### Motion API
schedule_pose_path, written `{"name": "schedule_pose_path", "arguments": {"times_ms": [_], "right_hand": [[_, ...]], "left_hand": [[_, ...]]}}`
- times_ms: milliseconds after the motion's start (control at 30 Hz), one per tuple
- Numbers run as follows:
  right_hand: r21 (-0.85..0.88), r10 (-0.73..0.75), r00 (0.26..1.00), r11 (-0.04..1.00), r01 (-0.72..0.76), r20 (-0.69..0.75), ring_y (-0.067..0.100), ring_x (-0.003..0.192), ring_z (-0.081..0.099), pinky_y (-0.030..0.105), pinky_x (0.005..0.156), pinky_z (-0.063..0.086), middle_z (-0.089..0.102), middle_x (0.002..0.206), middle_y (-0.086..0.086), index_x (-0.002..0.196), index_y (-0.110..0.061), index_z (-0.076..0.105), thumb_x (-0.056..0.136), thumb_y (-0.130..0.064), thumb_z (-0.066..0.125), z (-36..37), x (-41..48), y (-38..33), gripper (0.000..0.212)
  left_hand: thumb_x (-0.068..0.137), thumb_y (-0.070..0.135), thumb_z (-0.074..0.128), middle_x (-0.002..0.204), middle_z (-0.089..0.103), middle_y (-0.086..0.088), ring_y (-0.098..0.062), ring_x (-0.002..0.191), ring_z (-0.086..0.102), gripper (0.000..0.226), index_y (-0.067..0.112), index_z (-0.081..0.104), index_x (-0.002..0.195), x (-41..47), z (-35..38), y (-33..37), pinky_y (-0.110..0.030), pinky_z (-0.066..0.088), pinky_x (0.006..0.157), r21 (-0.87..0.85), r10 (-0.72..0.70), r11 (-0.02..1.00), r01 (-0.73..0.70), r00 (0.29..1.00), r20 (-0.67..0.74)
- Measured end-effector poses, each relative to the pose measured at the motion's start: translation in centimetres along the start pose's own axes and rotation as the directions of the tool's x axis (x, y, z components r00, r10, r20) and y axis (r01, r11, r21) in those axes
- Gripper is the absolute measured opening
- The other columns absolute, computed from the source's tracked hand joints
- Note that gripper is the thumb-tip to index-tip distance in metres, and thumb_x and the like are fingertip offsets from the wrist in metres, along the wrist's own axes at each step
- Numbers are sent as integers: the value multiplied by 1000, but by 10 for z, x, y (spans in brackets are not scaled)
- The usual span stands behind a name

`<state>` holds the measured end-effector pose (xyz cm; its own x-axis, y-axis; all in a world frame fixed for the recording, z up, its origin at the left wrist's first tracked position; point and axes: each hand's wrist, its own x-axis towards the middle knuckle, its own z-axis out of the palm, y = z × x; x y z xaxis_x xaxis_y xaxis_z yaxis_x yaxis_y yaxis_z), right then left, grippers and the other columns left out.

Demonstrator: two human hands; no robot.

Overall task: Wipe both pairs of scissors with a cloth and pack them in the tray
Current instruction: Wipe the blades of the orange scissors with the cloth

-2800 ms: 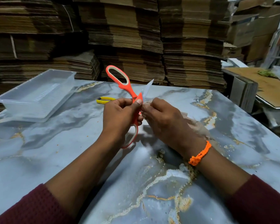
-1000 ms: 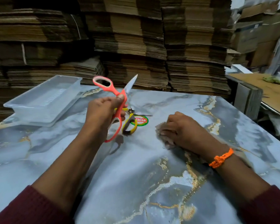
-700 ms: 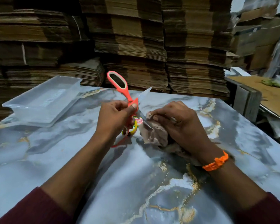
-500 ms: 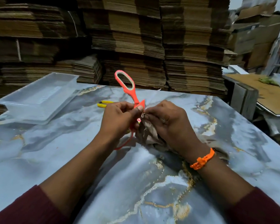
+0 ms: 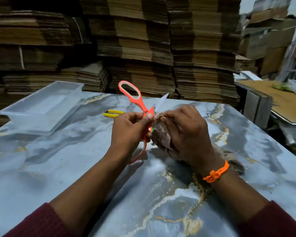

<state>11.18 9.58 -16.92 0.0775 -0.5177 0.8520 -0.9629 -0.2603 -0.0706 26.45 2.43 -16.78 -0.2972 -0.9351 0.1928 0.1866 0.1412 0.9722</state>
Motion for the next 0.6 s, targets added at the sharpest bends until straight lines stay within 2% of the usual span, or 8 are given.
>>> {"name": "schedule_pose_path", "arguments": {"times_ms": [200, 267, 333, 400, 500, 600], "right_hand": [[7, -146, 954, 989, 150, 260, 26, 83, 55, 43, 53, 51, 58, 92, 7, 114, -15, 73, 96, -21, 68, 7, -1, 10, 20], [20, -149, 922, 988, 152, 357, 24, 83, 54, 43, 52, 50, 57, 90, 4, 111, -18, 74, 98, -27, 62, 3, -8, 21, 20], [10, -123, 897, 991, 131, 426, 24, 81, 54, 44, 56, 51, 57, 87, 2, 105, -20, 75, 98, -29, 60, -4, -10, 37, 19], [-2, -53, 923, 998, 58, 382, 24, 80, 57, 39, 63, 51, 60, 85, 1, 102, -17, 77, 96, -20, 68, -17, -6, 52, 12], [70, 54, 980, 995, -69, 190, 19, 79, 61, 31, 68, 50, 65, 85, 4, 101, -9, 79, 92, -13, 75, -28, 3, 46, 10], [108, -11, 984, 994, -8, 176, 22, 81, 61, 34, 68, 49, 66, 85, 3, 101, -13, 79, 93, -23, 72, -9, 7, 12, 15]], "left_hand": [[91, 16, 75, 55, 63, -8, -15, 41, 54, 21, 4, 71, 75, 4, -12, 2, -22, 42, 42, -61, -73, 996, 72, 997, -16], [90, 17, 76, 62, 63, -17, -19, 43, 53, 21, 4, 70, 76, 7, -18, 3, -25, 43, 49, -94, -84, 992, 79, 996, -44], [91, 15, 75, 67, 61, -21, -21, 46, 54, 20, 3, 69, 77, 10, -22, 3, -27, 45, 50, -109, -67, 992, 59, 995, -77], [93, 15, 74, 65, 62, -19, -23, 49, 56, 20, 4, 69, 77, 12, -22, 2, -27, 45, 49, -113, -53, 993, 43, 995, -87], [93, 17, 74, 59, 65, -9, -19, 46, 56, 20, 6, 69, 77, 12, -19, 1, -21, 42, 41, -82, -27, 996, 21, 997, -75], [93, 16, 73, 50, 62, -1, -12, 40, 55, 21, 4, 69, 76, 9, -13, 1, -18, 38, 36, -59, -9, 998, 5, 997, -74]]}}
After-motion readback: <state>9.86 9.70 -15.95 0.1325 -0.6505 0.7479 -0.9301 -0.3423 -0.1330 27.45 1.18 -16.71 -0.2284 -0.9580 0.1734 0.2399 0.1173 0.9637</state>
